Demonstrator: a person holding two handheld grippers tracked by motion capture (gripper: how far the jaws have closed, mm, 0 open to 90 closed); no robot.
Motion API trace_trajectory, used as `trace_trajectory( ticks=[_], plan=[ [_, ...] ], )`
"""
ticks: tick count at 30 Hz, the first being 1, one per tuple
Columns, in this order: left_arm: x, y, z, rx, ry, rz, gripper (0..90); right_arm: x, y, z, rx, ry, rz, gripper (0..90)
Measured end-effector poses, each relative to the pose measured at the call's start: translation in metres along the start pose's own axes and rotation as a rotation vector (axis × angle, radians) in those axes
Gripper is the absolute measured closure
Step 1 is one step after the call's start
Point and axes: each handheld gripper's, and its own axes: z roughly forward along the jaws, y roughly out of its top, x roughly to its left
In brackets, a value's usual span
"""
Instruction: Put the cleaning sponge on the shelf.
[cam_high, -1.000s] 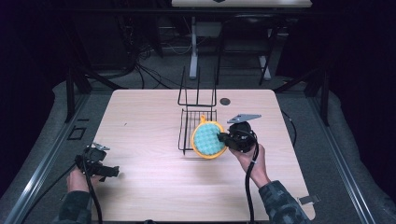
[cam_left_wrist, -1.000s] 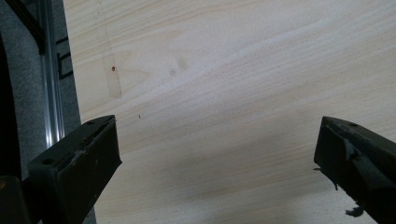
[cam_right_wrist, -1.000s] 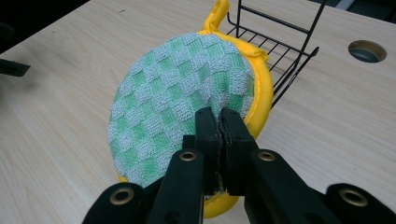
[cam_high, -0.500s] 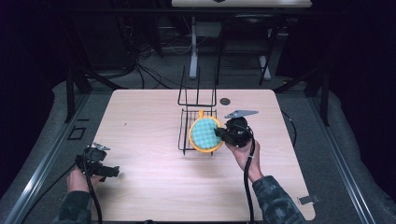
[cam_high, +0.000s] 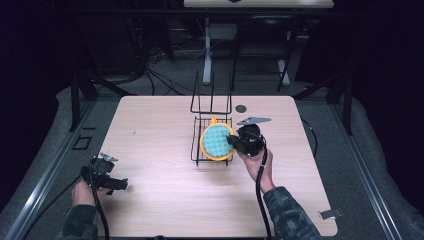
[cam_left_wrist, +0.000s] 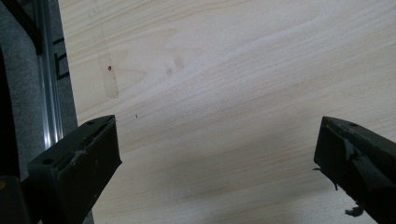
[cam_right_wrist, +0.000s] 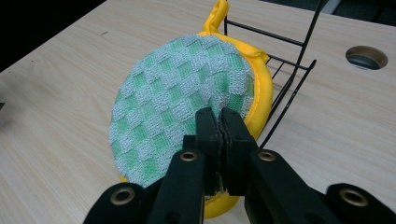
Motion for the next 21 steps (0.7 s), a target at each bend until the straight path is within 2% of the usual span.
trace_trajectory(
  ticks=[14, 21],
  plan=[
    [0.0, 0.0, 0.0, -0.002, 0.002, 0.002, 0.3, -0.003, -0.001, 0.012, -0.002, -0.011, 0.025, 87.6],
    [-0.001, 0.0, 0.001, 0.0, 0.0, 0.001, 0.3, -0.006, -0.001, 0.019, 0.001, -0.022, 0.055, 87.6]
  ],
)
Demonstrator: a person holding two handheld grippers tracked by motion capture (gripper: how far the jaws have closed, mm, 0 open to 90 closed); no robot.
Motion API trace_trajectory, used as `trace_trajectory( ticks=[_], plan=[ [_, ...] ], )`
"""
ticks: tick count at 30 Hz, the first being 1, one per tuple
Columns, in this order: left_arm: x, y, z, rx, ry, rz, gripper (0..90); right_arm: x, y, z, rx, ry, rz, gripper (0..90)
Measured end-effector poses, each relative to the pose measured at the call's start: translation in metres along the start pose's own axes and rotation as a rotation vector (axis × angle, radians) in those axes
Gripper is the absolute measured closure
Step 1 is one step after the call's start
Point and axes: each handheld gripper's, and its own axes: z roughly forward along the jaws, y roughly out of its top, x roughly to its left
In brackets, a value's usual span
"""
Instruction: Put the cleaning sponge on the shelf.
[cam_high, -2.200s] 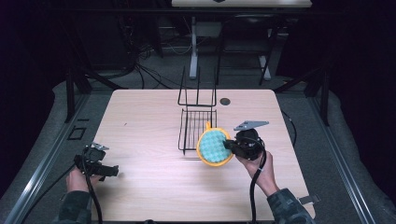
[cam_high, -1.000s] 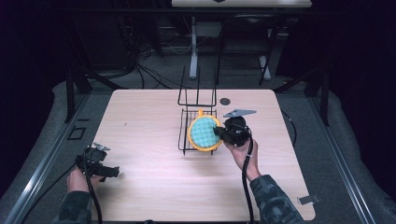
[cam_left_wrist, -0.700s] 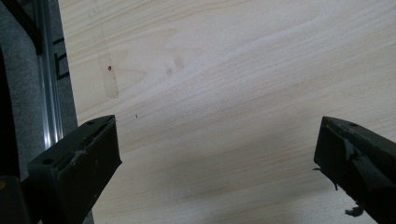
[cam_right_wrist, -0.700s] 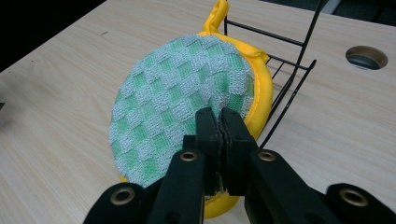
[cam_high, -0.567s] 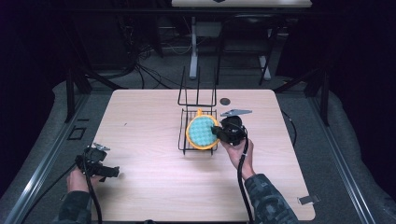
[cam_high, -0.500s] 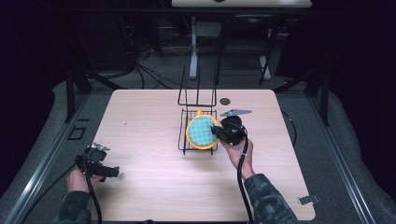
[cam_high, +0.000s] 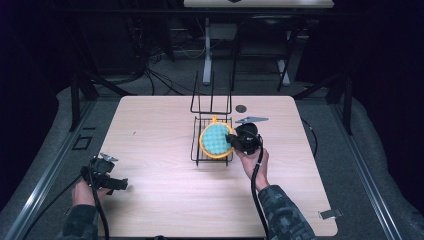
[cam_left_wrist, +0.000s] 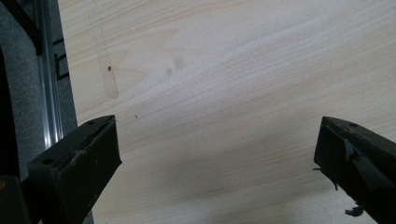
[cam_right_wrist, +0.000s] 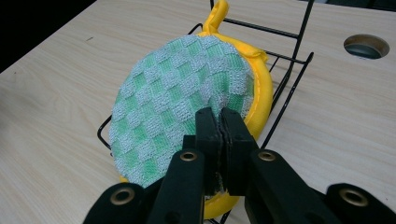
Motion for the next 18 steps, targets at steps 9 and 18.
trace_trajectory(
  ticks=[9, 18],
  plan=[
    [0.0, 0.0, 0.0, 0.003, -0.001, 0.0, 0.3, 0.002, 0.0, 0.014, 0.01, -0.01, 0.049, 87.7],
    [0.0, 0.0, 0.0, 0.003, -0.002, 0.003, 0.3, 0.003, -0.003, 0.024, 0.019, -0.031, 0.099, 87.5]
  ],
)
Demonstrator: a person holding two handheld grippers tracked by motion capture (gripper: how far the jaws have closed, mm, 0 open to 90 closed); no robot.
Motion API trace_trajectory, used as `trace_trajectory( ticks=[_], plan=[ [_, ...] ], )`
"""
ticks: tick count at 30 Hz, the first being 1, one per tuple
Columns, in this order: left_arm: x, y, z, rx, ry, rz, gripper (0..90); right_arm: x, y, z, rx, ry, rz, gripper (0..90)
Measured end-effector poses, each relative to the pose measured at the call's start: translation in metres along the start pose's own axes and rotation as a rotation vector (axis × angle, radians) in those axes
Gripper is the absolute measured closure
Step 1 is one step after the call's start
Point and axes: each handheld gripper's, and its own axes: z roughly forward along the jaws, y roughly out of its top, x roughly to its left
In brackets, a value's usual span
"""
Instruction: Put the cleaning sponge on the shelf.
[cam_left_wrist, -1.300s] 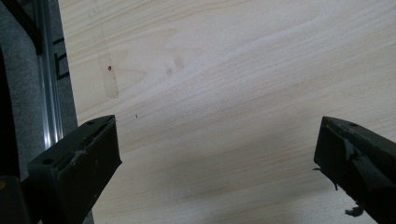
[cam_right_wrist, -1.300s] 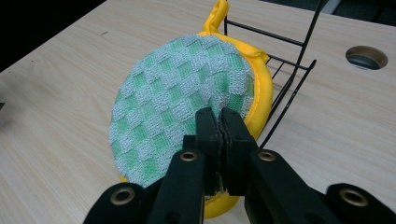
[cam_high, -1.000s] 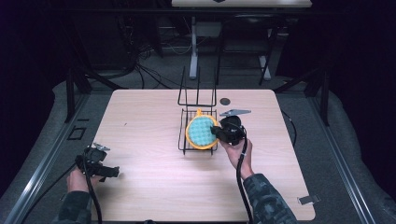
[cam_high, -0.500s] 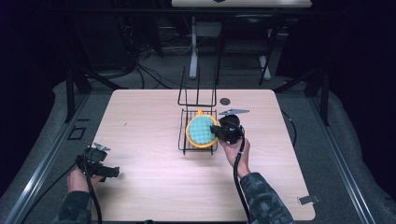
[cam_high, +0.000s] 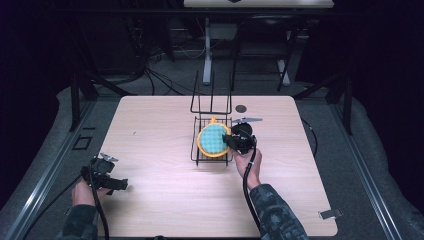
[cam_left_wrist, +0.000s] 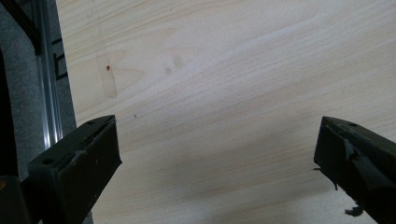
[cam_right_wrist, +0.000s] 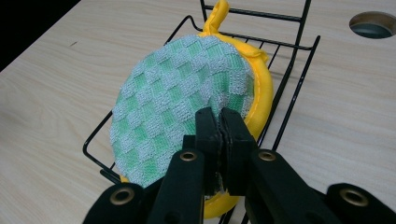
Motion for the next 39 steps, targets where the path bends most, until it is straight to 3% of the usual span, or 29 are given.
trace_trajectory(
  ticks=[7, 20, 39],
  plan=[
    [0.0, 0.0, 0.0, 0.0, 0.0, 0.002, 0.3, -0.002, -0.005, 0.011, 0.016, -0.012, 0.058, 87.4],
    [-0.001, 0.001, 0.001, 0.001, -0.005, 0.002, 0.4, -0.001, -0.013, 0.021, 0.033, -0.037, 0.094, 86.9],
    [-0.001, 0.001, 0.0, -0.001, -0.003, 0.004, 0.3, -0.001, -0.013, 0.02, 0.034, -0.064, 0.078, 80.8]
  ],
)
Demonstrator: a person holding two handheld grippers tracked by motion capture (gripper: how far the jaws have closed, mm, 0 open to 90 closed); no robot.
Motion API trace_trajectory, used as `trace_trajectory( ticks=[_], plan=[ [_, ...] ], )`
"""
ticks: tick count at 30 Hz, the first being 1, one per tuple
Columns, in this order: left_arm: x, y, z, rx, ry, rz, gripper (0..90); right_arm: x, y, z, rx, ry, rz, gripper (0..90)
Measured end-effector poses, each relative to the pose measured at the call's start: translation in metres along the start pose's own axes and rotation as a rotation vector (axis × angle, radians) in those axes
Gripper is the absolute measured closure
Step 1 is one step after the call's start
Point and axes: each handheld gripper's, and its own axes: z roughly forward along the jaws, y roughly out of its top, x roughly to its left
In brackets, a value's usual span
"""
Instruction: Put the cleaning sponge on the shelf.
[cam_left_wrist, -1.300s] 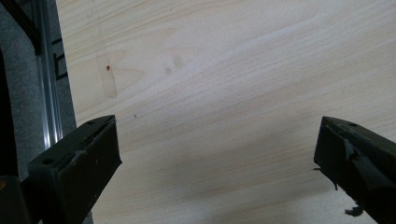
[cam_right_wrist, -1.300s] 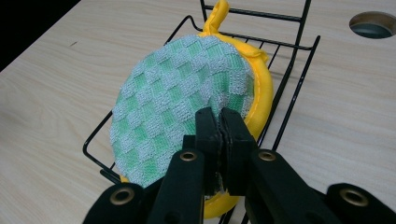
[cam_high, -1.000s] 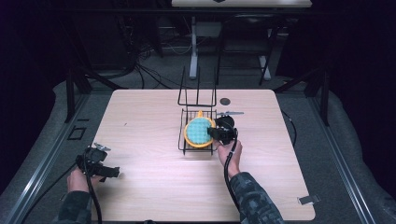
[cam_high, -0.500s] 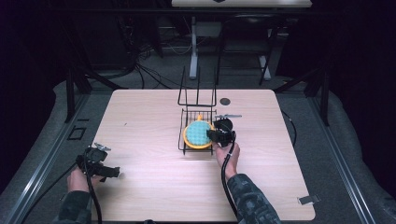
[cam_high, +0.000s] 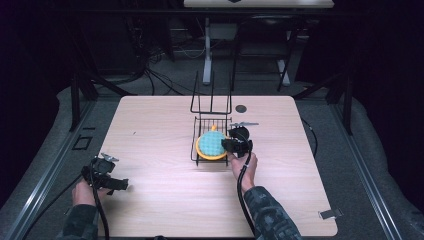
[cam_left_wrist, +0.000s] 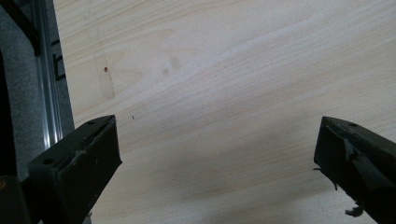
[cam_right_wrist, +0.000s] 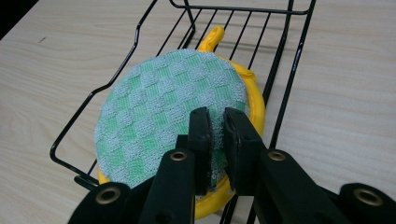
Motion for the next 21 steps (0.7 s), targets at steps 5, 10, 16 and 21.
trace_trajectory(
  ticks=[5, 10, 16, 21],
  plan=[
    [0.0, 0.001, 0.001, 0.001, 0.0, 0.004, 0.3, 0.002, 0.0, -0.001, 0.0, -0.002, 0.0, 77.6],
    [-0.001, 0.001, 0.0, -0.001, 0.001, 0.003, 0.3, 0.003, 0.001, -0.002, 0.001, 0.004, -0.015, 68.7],
    [0.002, -0.003, -0.001, 0.002, 0.011, -0.009, 0.3, 0.008, 0.002, -0.007, 0.005, 0.001, -0.05, 55.9],
    [-0.001, -0.002, 0.0, 0.003, 0.006, 0.006, 0.3, 0.009, 0.004, -0.015, 0.001, 0.004, -0.076, 48.0]
  ],
)
